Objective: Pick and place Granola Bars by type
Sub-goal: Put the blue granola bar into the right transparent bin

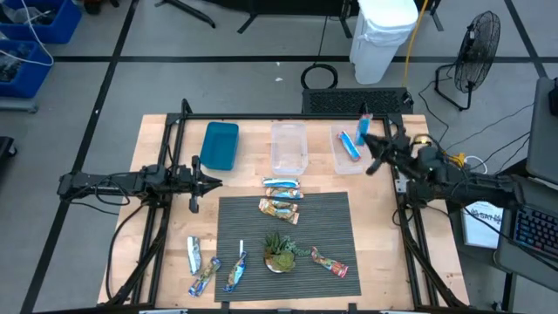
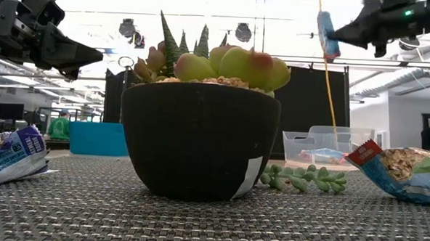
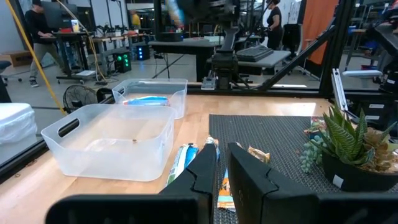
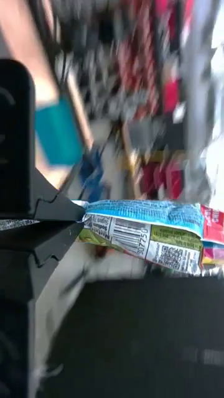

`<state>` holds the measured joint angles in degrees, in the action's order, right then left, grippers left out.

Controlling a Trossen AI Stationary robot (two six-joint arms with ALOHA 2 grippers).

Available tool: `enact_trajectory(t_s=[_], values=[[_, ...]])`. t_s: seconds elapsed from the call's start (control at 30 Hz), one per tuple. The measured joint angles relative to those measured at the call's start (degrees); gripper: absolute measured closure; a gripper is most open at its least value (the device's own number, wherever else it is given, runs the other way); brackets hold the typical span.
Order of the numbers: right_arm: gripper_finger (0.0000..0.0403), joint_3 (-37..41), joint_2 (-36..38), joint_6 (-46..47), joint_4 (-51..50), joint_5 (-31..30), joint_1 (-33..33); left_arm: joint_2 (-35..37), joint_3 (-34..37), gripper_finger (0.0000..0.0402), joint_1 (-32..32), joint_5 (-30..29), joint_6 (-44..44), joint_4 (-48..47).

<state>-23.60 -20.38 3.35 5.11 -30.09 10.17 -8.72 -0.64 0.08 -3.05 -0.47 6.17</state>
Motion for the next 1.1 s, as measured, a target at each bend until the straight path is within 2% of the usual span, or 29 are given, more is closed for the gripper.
enact_trajectory(t_s=[0.13, 0.23, 0.43, 0.57, 0.87, 1.1], values=[[0.0403, -3.6, -4.6, 3.5, -8.4, 0.3, 6.3, 0.0, 0.0, 0.0355, 0.0, 0.0, 0.0, 0.0], [0.0403, -5.5, -9.5, 5.5, -12.5, 3.4, 10.7, 0.0, 0.0, 0.0355, 0.0, 0.0, 0.0, 0.0], [0.0403, -6.0, -20.6, 8.7, -13.6, 16.7, 19.6, 0.0, 0.0, 0.0355, 0.0, 0.0, 0.0, 0.0], [0.0403, -6.0, -28.4, 9.5, -13.5, 22.8, 24.1, 0.0, 0.0, 0.0355, 0.0, 0.0, 0.0, 0.0], [0.0403, -6.0, -39.8, 11.0, -13.1, 28.9, 26.7, 0.0, 0.0, 0.0355, 0.0, 0.0, 0.0, 0.0], [0.0403, -6.0, -43.3, 12.3, -13.1, 28.9, 26.6, 0.0, 0.0, 0.0355, 0.0, 0.0, 0.0, 0.0]])
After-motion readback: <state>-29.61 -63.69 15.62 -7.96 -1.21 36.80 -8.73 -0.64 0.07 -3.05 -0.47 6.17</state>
